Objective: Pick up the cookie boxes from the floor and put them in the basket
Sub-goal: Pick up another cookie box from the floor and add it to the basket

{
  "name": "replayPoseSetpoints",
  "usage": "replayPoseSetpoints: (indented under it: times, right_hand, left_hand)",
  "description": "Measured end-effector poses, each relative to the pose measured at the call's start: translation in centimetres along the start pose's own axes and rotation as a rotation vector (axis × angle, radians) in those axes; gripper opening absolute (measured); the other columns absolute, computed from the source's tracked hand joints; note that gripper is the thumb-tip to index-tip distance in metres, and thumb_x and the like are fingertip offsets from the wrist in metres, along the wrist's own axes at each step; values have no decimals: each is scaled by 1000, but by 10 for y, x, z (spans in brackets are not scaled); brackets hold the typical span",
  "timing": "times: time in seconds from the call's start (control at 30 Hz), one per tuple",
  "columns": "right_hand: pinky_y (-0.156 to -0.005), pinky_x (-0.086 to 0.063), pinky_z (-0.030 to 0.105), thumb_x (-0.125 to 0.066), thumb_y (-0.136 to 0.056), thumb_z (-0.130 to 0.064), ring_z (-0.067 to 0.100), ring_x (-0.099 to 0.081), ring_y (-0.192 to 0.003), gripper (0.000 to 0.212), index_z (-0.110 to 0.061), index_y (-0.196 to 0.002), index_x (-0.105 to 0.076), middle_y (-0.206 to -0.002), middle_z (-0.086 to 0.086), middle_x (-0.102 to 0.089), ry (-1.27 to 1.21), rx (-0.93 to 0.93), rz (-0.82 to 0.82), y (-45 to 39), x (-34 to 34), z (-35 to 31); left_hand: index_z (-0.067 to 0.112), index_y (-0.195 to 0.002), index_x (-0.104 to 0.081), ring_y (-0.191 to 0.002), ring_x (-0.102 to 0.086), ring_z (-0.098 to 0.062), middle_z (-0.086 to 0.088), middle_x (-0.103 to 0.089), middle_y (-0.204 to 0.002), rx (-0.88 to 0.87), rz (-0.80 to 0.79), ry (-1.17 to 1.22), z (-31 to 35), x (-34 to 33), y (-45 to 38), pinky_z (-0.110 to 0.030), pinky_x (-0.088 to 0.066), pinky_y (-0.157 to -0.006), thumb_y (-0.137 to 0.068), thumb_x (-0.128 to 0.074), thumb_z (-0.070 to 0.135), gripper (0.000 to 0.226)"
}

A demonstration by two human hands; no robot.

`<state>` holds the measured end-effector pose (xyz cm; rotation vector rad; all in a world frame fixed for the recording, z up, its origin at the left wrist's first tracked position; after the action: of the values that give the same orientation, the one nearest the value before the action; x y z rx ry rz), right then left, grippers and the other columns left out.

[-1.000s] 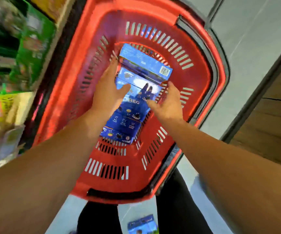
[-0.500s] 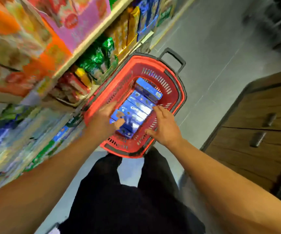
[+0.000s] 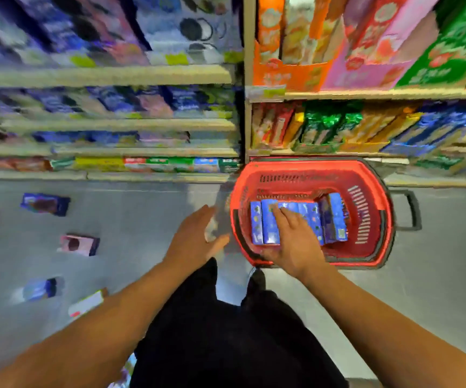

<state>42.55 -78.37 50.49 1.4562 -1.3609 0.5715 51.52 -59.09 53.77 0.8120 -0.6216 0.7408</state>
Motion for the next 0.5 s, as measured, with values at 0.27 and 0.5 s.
replayPoseSetpoints:
  times: [0.27,0.5]
  right_hand:
    - [-119,-20,41,-71,-73,-55,33,-30,-140,99,-9,-149,-28,-152,13,-34,259,532,-191,-12,-24,-153]
    - [-119,-17,36,-64,-76,-60,28,-20,-146,100,-19,-154,-17,-159,4,-22,430,885,-379,26,-94,-294]
  left_hand:
    - [16,-144,-39,-136,-39,-24,-7,-40,-149,440,422,237,-112,28,151,-33,-27,-113,-68,-51,68,93]
    - [14,-145,-36,-140,-34,-20,-5,-39,-150,808,696,446,-193,-1,294,-32,-25,-114,-80,-72,40,78]
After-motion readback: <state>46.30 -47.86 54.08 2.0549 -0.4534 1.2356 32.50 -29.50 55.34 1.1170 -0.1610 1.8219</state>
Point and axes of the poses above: each hand's wrist, its own y-axis away from the middle knuckle, its own x-axis out of the back of the hand, z = x × y, the point moved 7 cm from there along -y, towards the middle knuckle
